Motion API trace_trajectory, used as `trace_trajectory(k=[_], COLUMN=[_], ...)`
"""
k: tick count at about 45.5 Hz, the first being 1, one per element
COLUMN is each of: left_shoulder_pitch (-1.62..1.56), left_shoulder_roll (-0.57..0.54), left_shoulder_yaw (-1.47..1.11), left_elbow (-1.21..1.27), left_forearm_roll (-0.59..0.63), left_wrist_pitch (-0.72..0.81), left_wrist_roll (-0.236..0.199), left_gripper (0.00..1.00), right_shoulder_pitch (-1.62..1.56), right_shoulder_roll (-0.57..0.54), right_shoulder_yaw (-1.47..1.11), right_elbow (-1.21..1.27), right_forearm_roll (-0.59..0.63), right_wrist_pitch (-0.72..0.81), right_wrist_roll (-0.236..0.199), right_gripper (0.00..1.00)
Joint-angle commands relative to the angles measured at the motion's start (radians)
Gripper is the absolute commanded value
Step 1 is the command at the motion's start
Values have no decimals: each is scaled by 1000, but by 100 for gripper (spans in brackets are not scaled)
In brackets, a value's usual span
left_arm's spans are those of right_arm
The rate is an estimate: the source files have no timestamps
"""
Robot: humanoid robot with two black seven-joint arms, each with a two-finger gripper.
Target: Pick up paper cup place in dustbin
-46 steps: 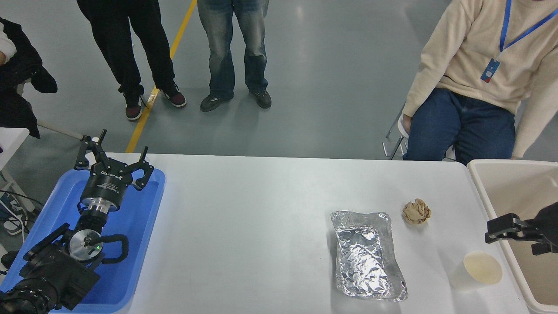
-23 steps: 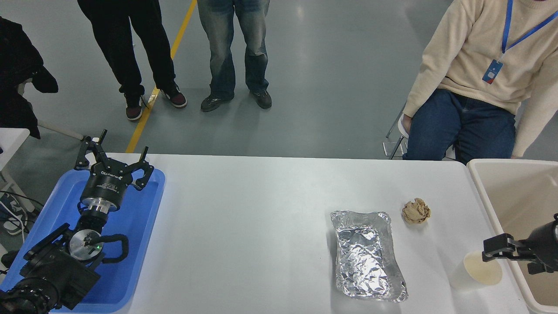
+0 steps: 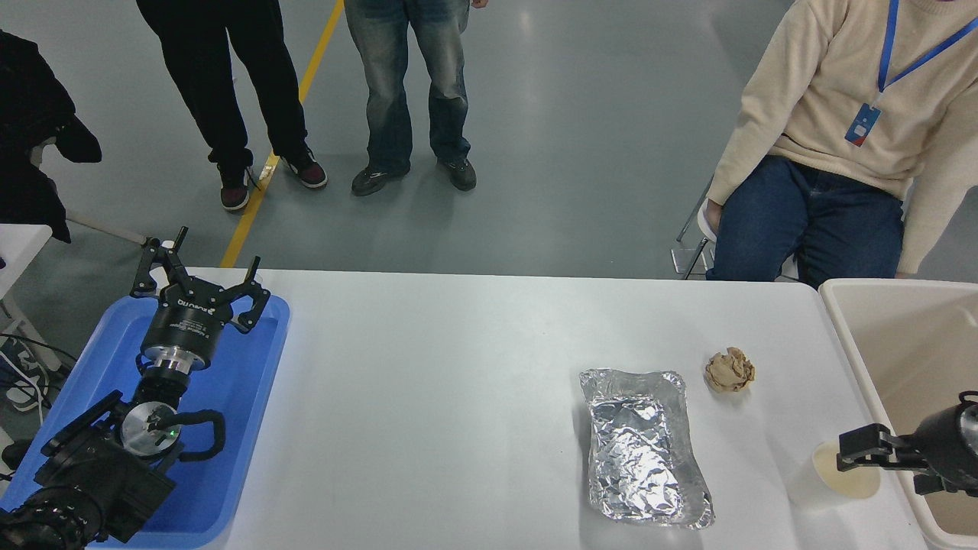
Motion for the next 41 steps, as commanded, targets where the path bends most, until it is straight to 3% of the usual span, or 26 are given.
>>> trace_trajectory(k=[1, 4, 11, 21, 27, 41], left_shoulder_pitch=[0, 0, 0, 0, 0, 0], left_shoulder_roll=[0, 0, 0, 0, 0, 0], left_shoulder_yaw=[0, 0, 0, 0, 0, 0], left_elbow=[0, 0, 0, 0, 0, 0], left_forearm_roll=[0, 0, 0, 0, 0, 0], left_wrist_pitch=[-1, -1, 1, -1, -1, -1], left_wrist_roll=[0, 0, 0, 0, 0, 0], left_gripper=[100, 100, 100, 100, 100, 100], right_shoulder_pitch=[-35, -35, -42, -42, -43, -37], right_shoulder_roll=[7, 7, 7, 8, 11, 11], right_shoulder_yaw=[30, 30, 32, 36, 35, 38], right_elbow=[-22, -22, -23, -39, -35, -32], right_forearm_roll=[3, 4, 21, 18, 20, 23], right_wrist_pitch=[0, -2, -2, -6, -3, -5], right_wrist_roll=[-1, -1, -5, -20, -70, -80], right_gripper=[90, 86, 43, 0, 0, 0])
